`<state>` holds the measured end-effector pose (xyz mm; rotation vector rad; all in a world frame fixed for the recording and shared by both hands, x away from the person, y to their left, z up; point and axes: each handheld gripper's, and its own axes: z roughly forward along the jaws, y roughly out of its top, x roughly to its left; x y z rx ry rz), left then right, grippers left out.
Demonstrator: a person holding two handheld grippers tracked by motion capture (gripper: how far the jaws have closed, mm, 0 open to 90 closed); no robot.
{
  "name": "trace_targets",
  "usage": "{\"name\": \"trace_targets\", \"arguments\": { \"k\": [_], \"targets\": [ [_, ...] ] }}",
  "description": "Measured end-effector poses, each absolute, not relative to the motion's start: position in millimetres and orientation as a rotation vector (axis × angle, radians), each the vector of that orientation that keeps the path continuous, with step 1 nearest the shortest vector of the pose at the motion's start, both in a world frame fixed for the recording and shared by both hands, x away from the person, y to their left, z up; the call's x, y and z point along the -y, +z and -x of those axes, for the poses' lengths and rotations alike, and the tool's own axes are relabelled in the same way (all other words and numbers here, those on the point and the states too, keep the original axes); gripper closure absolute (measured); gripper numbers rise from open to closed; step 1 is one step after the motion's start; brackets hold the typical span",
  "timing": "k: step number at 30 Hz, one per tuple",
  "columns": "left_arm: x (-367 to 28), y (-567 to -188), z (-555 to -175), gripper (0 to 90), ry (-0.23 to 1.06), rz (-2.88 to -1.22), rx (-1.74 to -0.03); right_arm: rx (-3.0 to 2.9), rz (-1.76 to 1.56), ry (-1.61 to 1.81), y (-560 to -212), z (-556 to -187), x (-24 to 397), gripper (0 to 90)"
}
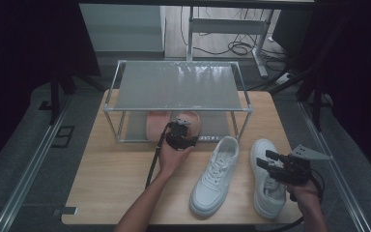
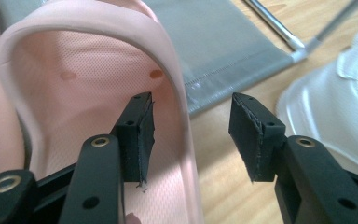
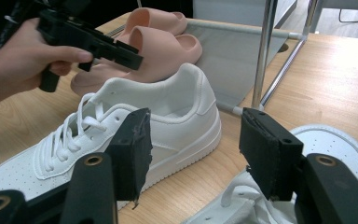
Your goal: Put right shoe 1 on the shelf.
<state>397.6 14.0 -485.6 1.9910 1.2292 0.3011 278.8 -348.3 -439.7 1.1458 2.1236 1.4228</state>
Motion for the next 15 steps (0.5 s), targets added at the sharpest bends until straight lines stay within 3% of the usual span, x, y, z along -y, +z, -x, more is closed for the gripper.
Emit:
{"name": "trace_targets", "arguments": {
  "k": [4,15],
  "targets": [
    [-22,-479,-383,53.3,0.285,-2.014,-1.143,-2.13,-1.145,1.42,-440,-279,347,44.1],
    [-54,-478,-354,80.4,0.31,-2.05,-1.029,-2.136,-1.142,1.412,-441,-279,345,44.1]
  ]
}}
